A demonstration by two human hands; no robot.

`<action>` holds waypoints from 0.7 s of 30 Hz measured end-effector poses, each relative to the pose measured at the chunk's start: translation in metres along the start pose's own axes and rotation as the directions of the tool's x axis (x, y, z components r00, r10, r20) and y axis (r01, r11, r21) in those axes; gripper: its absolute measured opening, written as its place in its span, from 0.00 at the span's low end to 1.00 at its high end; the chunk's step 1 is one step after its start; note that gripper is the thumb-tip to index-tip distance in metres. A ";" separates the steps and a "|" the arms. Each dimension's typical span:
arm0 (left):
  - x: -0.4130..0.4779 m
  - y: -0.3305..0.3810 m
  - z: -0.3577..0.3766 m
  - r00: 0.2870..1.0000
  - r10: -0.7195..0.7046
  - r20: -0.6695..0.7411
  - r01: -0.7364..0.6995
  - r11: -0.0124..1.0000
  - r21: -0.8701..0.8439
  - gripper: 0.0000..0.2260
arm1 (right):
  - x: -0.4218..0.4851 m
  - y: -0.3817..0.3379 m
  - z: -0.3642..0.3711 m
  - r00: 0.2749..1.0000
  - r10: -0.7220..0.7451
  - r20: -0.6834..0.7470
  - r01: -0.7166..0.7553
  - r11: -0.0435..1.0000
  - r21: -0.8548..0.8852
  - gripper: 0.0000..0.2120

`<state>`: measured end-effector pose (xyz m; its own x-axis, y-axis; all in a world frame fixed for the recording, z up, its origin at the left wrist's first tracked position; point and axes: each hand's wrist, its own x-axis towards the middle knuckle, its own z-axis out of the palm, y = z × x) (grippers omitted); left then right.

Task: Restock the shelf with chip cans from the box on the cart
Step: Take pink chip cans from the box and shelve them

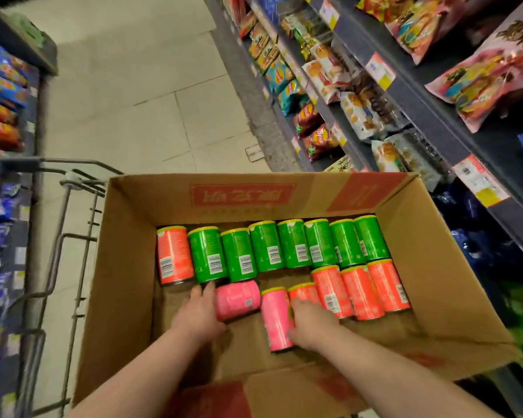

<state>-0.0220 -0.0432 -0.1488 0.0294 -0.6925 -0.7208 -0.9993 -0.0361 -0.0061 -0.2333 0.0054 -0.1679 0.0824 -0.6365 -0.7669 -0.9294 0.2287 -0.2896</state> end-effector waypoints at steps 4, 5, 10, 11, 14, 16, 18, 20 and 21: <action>0.006 -0.003 0.006 1.000 -0.014 0.003 0.014 0.999 -0.039 0.42 | 0.008 -0.005 0.009 1.000 0.016 -0.003 -0.015 0.991 0.131 0.27; 0.007 -0.003 0.007 1.000 -0.004 -0.005 0.004 0.999 -0.037 0.40 | 0.010 -0.007 0.012 1.000 0.026 0.002 -0.026 0.988 0.153 0.30; 0.001 -0.002 0.002 0.998 0.009 -0.062 -0.011 0.999 -0.033 0.32 | 0.016 -0.014 0.017 0.995 0.099 -0.008 -0.095 0.975 0.199 0.36; -0.001 -0.001 0.001 0.997 0.009 -0.071 -0.011 1.000 -0.028 0.32 | 0.017 -0.015 0.018 0.994 0.106 -0.011 -0.102 0.974 0.205 0.36; -0.011 0.002 -0.003 0.994 0.008 -0.107 -0.015 0.998 -0.061 0.34 | 0.021 -0.019 0.018 0.992 0.127 -0.001 -0.123 0.965 0.231 0.40; -0.015 0.002 -0.008 0.991 0.002 -0.136 -0.018 0.993 -0.116 0.35 | 0.024 -0.023 0.019 0.992 0.129 -0.001 -0.124 0.960 0.252 0.43; -0.018 0.002 -0.011 0.986 0.019 -0.166 -0.042 0.989 -0.140 0.36 | 0.028 -0.027 0.021 0.992 0.130 0.005 -0.126 0.950 0.286 0.45; -0.019 0.001 -0.014 0.982 0.052 -0.183 -0.076 0.989 -0.128 0.37 | 0.032 -0.029 0.024 0.990 0.142 0.012 -0.137 0.928 0.346 0.47; -0.019 0.000 -0.014 0.981 0.065 -0.184 -0.089 0.988 -0.125 0.38 | 0.033 -0.030 0.025 0.989 0.150 0.018 -0.145 0.917 0.372 0.48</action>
<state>-0.0225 -0.0402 -0.1252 -0.0318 -0.8142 -0.5797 -0.9874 -0.0642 0.1443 -0.1937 -0.0044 -0.1992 -0.0512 -0.5820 -0.8116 -0.7300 0.5764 -0.3673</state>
